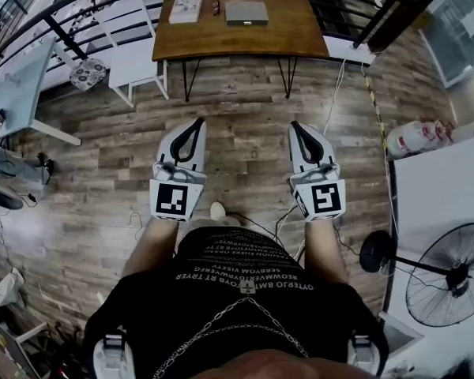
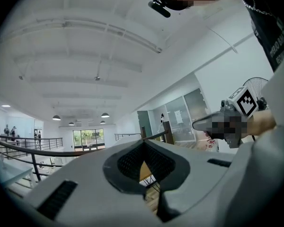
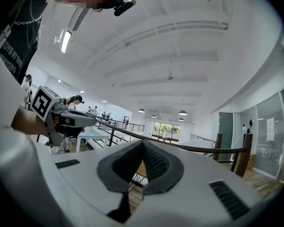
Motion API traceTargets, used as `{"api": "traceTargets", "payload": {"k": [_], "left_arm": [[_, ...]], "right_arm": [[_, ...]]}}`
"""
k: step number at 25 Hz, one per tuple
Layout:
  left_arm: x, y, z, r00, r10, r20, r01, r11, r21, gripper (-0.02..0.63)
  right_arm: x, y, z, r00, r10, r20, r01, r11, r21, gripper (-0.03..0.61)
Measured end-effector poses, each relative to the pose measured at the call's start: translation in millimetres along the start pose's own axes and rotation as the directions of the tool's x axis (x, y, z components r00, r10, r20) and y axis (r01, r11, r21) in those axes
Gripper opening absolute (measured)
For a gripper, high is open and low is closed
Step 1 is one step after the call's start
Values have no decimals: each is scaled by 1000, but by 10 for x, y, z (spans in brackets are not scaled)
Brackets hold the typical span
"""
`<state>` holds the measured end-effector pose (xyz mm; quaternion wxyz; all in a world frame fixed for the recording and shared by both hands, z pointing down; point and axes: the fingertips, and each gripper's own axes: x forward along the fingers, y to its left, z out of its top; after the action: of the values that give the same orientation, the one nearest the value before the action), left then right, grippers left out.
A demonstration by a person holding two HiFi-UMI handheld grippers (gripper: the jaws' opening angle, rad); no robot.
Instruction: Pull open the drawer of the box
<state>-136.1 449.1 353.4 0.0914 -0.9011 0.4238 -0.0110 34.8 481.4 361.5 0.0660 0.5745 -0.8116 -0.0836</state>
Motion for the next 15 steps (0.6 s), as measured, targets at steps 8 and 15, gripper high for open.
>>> {"api": "traceTargets", "payload": {"k": [8, 15], "left_arm": [[177, 572, -161, 1000, -13, 14, 13, 1000, -12, 0], [84, 1065, -335, 1000, 27, 7, -26, 999, -43, 0]], "right_arm": [[647, 227, 157, 1000, 25, -12, -25, 999, -40, -3], [986, 474, 198, 998, 50, -25, -51, 998, -42, -3]]}}
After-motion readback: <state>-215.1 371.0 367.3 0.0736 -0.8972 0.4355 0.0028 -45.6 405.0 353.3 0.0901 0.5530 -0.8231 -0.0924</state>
